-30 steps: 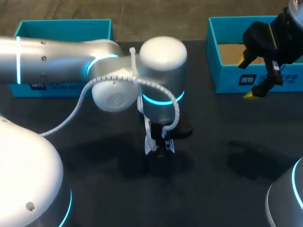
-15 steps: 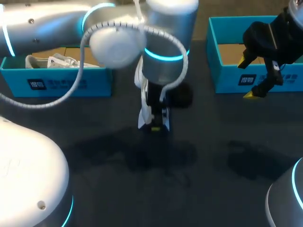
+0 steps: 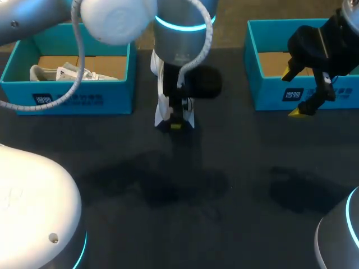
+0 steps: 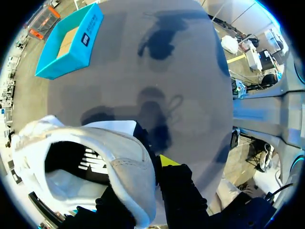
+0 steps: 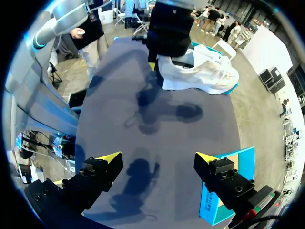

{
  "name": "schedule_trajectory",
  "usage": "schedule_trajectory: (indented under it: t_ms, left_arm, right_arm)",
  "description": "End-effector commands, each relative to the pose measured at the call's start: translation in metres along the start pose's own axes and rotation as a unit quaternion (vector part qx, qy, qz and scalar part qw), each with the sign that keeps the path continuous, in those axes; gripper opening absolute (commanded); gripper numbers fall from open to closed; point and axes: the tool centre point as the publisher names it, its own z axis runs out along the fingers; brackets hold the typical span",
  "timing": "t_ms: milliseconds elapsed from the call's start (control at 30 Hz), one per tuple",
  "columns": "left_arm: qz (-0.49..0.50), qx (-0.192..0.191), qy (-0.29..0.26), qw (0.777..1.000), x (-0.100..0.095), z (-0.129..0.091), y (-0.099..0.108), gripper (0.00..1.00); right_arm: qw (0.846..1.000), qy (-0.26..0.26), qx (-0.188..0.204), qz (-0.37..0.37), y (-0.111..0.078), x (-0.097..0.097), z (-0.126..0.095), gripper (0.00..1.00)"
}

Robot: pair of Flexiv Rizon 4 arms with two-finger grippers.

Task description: Take the shoe out of the shoebox, open the shoe tongue, remove and reinsert the insole, then place the shoe into the shoebox

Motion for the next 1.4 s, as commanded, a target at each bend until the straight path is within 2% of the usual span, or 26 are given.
schedule_trajectory:
  t_ms: [33, 500, 533, 667, 900, 933, 1400]
  left_arm:
    - [-0.005, 0.000, -0.004, 1.000, 0.001, -0.007, 0.008, 0.00]
    - [-0.005, 0.000, -0.004, 1.000, 0.001, -0.007, 0.008, 0.00]
    - [0.020, 0.009, 0.005, 1.000, 0.000, -0.009, 0.015, 0.00]
    - [0.019, 0.026, 0.010, 0.999, -0.011, -0.018, 0.045, 0.00]
    - [0.030, 0.015, 0.016, 0.999, -0.036, -0.029, 0.097, 0.00]
    - [0.030, 0.023, 0.015, 0.999, -0.040, -0.030, 0.104, 0.00]
    - [0.084, 0.037, 0.031, 0.995, -0.089, -0.023, 0.198, 0.00]
  right_arm:
    - [1.000, 0.002, 0.002, 0.001, 0.001, -0.002, 0.001, 1.00]
    - [1.000, 0.002, 0.002, 0.001, 0.001, -0.002, 0.001, 1.00]
    - [1.000, 0.002, 0.002, 0.001, 0.001, -0.002, 0.001, 1.00]
    - [1.000, 0.002, 0.002, 0.001, 0.001, -0.002, 0.001, 1.00]
    - [1.000, 0.002, 0.002, 0.001, 0.001, -0.002, 0.001, 1.00]
    - [1.000, 0.002, 0.002, 0.001, 0.001, -0.002, 0.001, 1.00]
    - [1.000, 0.002, 0.002, 0.001, 0.001, -0.002, 0.001, 1.00]
